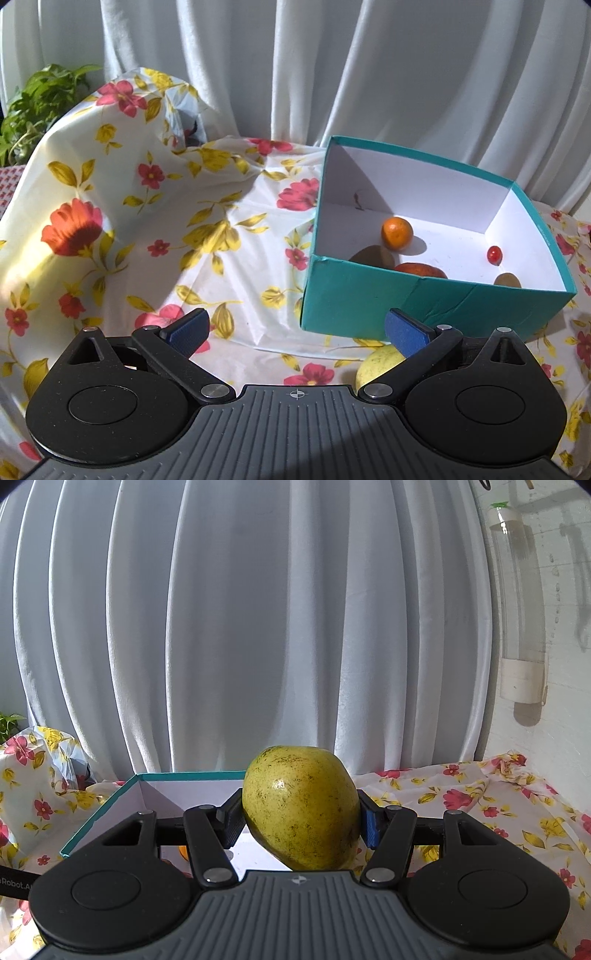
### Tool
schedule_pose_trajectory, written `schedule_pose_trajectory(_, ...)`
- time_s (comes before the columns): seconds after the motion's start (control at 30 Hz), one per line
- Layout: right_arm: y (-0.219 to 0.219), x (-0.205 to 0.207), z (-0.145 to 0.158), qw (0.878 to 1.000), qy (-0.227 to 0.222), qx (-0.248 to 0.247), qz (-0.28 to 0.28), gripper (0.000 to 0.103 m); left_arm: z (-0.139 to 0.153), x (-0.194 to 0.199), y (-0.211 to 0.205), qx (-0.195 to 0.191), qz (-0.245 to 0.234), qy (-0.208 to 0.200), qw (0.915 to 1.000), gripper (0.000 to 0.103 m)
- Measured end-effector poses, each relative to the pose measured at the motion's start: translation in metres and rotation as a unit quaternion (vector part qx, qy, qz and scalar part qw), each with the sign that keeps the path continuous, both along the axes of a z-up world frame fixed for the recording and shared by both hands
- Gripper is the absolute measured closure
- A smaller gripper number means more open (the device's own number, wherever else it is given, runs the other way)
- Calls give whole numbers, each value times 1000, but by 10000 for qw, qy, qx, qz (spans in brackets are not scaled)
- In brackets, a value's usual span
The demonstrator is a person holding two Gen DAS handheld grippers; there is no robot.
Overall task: Organize fruits
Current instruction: 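Lower the yellow-green pear into the teal box and open the right tool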
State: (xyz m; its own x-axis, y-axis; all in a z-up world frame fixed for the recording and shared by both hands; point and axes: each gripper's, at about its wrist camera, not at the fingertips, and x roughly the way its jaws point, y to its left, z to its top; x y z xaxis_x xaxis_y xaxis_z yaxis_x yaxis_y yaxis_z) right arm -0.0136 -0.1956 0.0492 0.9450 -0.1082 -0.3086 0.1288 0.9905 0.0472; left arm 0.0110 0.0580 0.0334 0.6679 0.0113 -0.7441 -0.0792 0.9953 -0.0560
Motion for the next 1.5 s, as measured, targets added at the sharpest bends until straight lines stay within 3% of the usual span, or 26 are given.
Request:
schedule_pose_trajectory(0.23,7,25,-7,9998,120,-102,139,43,-5,-1,5,34,160,72,9998,0)
schedule_pose_trajectory(0.53,18,65,-41,9974,665,-157,212,43,-11,0,13,136,257,160,9994,0)
schedule_pose_trajectory(1.0,24,82,-63,9924,1163,-196,338,43,-14,3,12,178,149,257,9994,0)
schedule_pose_trajectory(1.5,23,86,-60,9907,1296,-190,374,43,-16,3,4,188,-19,366,9992,0)
